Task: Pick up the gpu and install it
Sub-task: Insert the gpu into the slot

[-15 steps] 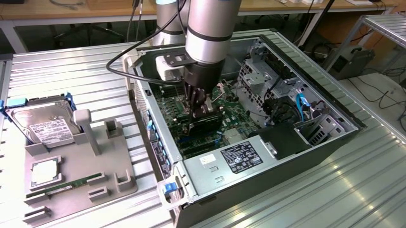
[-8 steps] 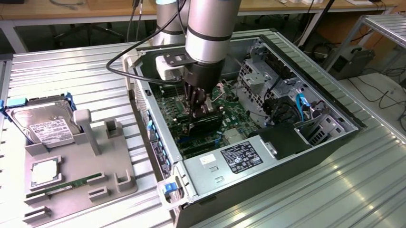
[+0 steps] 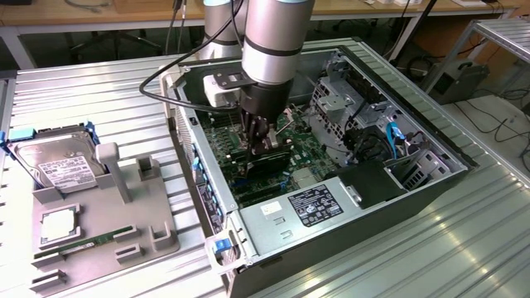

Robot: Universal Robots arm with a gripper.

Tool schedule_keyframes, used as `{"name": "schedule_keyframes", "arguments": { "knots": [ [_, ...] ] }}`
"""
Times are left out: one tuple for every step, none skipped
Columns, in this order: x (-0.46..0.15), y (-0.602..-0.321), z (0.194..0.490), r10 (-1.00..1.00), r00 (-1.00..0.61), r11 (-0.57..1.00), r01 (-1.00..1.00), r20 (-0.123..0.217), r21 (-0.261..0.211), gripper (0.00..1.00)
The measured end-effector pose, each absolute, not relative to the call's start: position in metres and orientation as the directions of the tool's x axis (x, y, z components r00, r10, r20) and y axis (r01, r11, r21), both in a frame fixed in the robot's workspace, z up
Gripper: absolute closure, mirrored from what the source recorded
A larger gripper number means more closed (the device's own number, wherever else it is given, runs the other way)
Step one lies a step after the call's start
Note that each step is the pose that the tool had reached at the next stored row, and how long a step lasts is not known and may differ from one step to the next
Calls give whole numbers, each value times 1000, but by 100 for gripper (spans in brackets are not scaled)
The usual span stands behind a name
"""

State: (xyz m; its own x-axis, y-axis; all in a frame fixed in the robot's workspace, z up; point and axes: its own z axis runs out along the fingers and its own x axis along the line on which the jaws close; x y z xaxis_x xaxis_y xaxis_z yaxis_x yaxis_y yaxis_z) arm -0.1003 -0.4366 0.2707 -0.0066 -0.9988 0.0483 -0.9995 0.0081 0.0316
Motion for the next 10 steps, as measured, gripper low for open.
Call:
{"name": "schedule_keyframes", "arguments": {
  "knots": [
    [-100,-437,270,-999,-7,8,-999,48,32,89],
    [-100,-437,270,-999,-7,8,-999,49,32,89],
    [-100,-437,269,-999,-7,8,-999,49,32,89],
    [-100,-437,268,-999,-7,8,-999,49,32,89],
    [-100,-437,267,-999,-7,8,-999,49,32,89],
    [-100,-437,266,-999,-7,8,-999,48,32,89],
    [-100,-437,266,-999,-7,8,-999,48,32,89],
    [-100,-437,266,-999,-7,8,-999,48,31,89],
    [-100,-437,266,-999,-7,8,-999,48,32,89],
    [-100,-436,268,-999,-7,8,-999,48,32,89]
  ]
}}
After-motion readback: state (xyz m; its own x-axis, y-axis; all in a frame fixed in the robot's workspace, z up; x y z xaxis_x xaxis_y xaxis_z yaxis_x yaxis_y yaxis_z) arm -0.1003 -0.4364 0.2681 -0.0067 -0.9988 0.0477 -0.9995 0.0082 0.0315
